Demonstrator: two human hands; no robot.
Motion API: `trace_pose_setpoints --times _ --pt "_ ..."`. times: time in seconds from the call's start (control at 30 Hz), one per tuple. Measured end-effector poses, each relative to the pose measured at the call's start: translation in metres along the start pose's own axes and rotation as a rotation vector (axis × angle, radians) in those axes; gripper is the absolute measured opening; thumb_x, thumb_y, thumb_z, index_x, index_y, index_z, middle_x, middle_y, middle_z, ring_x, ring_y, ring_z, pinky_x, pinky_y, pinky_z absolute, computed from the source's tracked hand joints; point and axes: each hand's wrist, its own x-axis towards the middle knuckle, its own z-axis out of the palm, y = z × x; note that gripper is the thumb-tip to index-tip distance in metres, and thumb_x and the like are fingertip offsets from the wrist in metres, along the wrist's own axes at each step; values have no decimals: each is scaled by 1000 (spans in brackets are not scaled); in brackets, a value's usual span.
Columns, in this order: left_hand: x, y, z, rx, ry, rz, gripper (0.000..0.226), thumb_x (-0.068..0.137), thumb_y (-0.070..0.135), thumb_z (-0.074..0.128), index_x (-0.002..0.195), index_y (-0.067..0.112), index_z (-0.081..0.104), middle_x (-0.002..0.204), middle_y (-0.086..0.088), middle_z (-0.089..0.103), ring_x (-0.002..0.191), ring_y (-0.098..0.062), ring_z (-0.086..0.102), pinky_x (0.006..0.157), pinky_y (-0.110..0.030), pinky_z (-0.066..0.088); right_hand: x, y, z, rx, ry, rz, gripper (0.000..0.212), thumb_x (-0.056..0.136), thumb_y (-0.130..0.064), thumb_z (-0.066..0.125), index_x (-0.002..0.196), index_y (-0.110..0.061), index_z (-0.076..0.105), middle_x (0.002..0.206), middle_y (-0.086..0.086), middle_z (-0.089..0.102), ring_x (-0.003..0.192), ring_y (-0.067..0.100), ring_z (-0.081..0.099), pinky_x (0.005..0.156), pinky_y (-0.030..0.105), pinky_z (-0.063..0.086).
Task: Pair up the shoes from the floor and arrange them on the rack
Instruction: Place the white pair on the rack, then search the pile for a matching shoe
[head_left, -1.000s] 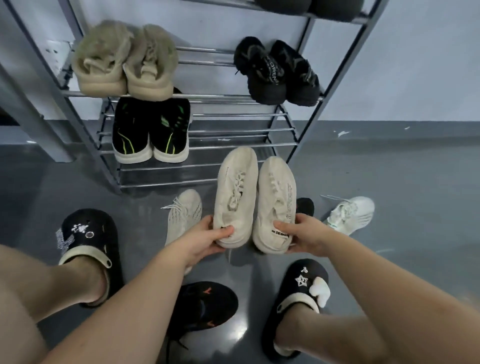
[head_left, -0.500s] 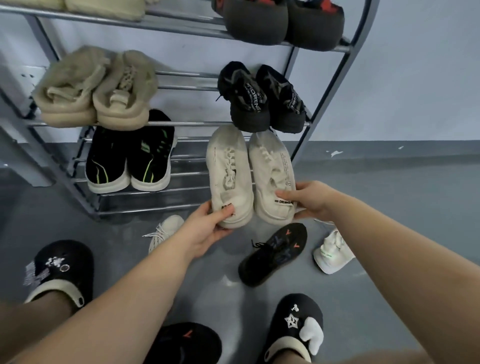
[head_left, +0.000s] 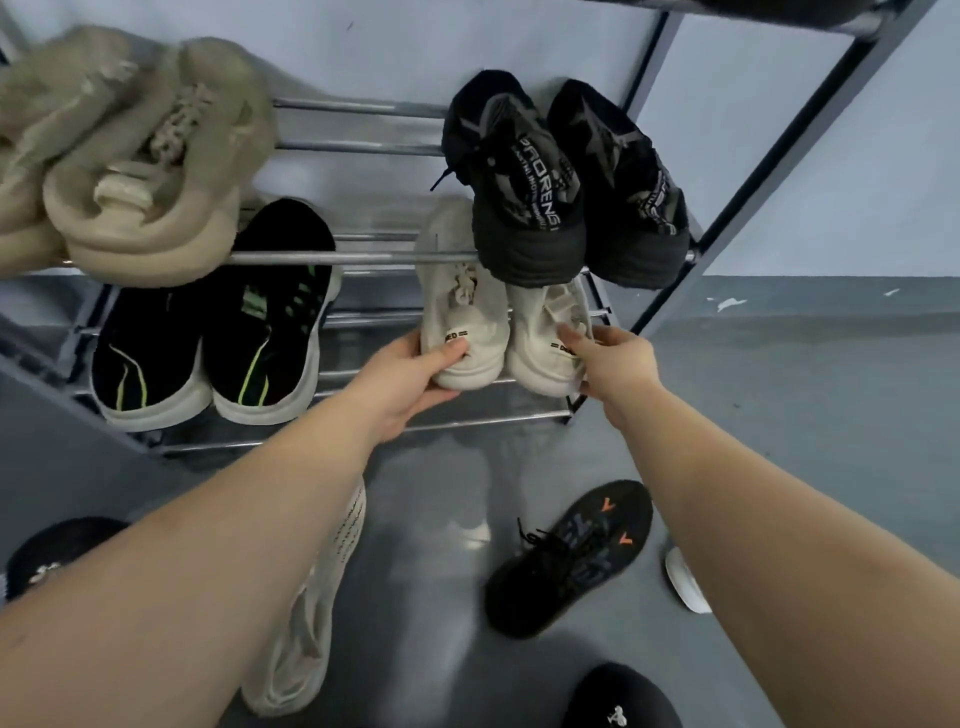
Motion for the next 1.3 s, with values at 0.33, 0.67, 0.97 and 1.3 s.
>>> trace_pose_setpoints --times 0.33,0.67,0.97,1.3 --pt "25 -25 10 262 100 127 50 89 21 62 135 21 42 116 2 59 100 -17 62 72 -31 57 26 18 2 -30 25 17 52 80 -31 75 124 -13 56 99 -4 64 75 8 58 73 29 44" --pt "-2 -27 11 819 283 197 87 88 55 49 152 20 1 160 -5 -6 144 -28 21 113 -41 26 4 12 -8 -515 -87 -84 69 91 -57 45 148 -23 29 148 3 40 132 27 41 98 37 40" --pt "-77 -83 -6 1487 204 396 80 96 50 33 150 10 -10 158 -11 -13 147 -24 -5 121 -35 -1 -69 50 -29 -1216 -171 -369 78 93 -57 37 153 -22 1 161 5 2 145 29 13 109 44 30" --pt "-128 -138 -61 1730 -290 82 80 94 56 34 151 17 -8 159 -6 -12 148 -22 0 120 -34 5 -141 128 -38 -1522 -509 -402 82 91 -58 43 153 -21 3 160 7 5 146 27 14 113 43 27"
